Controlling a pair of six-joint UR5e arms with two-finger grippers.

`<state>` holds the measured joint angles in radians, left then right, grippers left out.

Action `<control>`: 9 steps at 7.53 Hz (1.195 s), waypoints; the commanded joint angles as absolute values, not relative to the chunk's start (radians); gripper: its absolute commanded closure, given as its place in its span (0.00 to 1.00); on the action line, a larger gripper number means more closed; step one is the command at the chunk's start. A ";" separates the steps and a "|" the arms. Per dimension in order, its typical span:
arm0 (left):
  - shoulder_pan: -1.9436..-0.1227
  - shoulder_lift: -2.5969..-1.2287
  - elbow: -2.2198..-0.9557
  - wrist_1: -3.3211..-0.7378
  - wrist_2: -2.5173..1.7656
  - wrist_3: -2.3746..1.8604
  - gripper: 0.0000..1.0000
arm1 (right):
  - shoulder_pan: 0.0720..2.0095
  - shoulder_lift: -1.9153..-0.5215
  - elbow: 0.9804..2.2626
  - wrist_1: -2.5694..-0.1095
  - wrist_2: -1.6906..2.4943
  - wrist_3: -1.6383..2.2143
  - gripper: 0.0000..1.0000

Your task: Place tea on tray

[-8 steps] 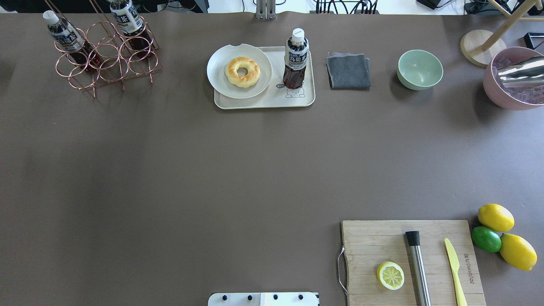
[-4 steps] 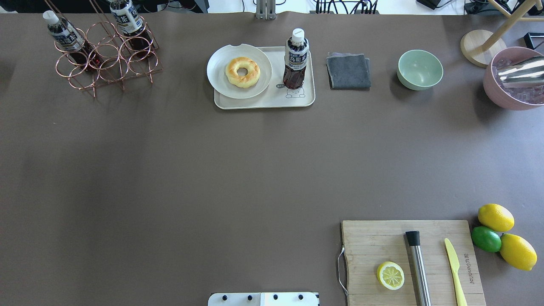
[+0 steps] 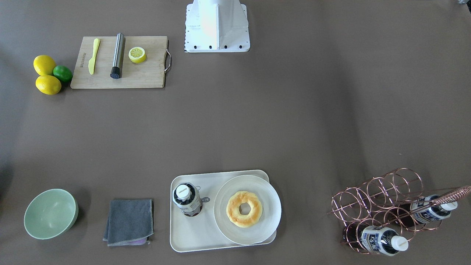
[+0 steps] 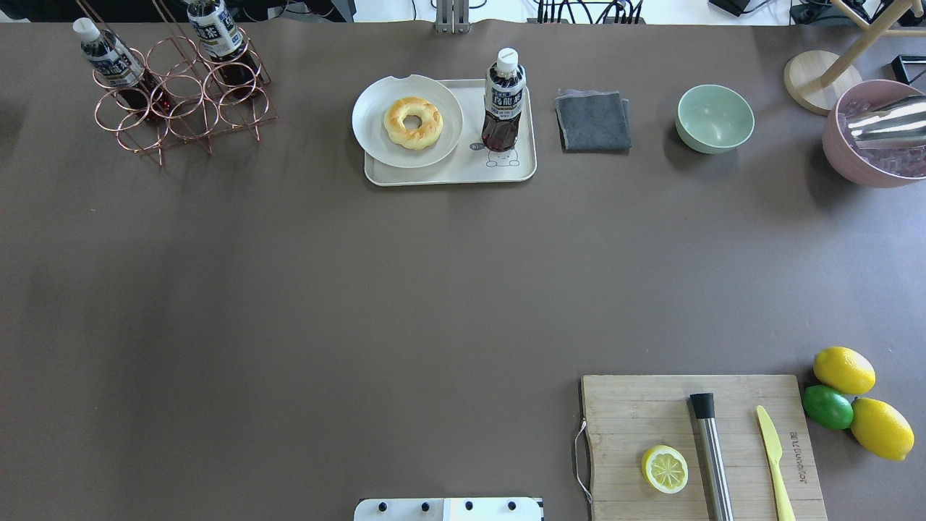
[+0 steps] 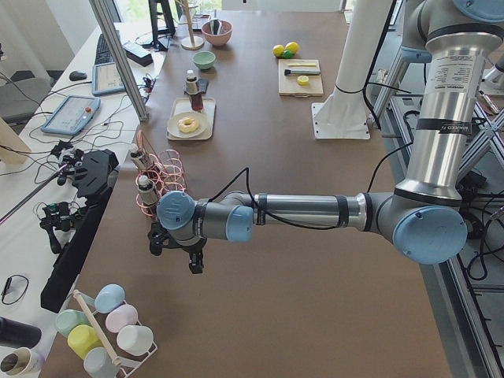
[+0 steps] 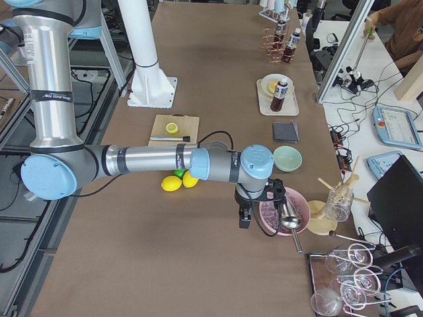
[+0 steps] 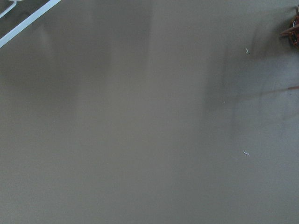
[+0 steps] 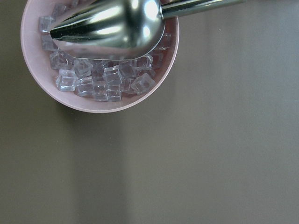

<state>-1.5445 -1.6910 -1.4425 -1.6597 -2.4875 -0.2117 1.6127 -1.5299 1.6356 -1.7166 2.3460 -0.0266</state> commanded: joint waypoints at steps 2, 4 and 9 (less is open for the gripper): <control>-1.557 -1.689 -1.443 -1.657 -2.487 -0.212 0.03 | 1.612 -1.517 1.628 -1.717 2.347 -0.026 0.00; -1.557 -1.689 -1.443 -1.657 -2.480 -0.212 0.03 | 1.611 -1.516 1.628 -1.717 2.347 -0.026 0.00; -1.557 -1.689 -1.443 -1.657 -2.477 -0.212 0.03 | 1.611 -1.502 1.631 -1.715 2.347 -0.028 0.00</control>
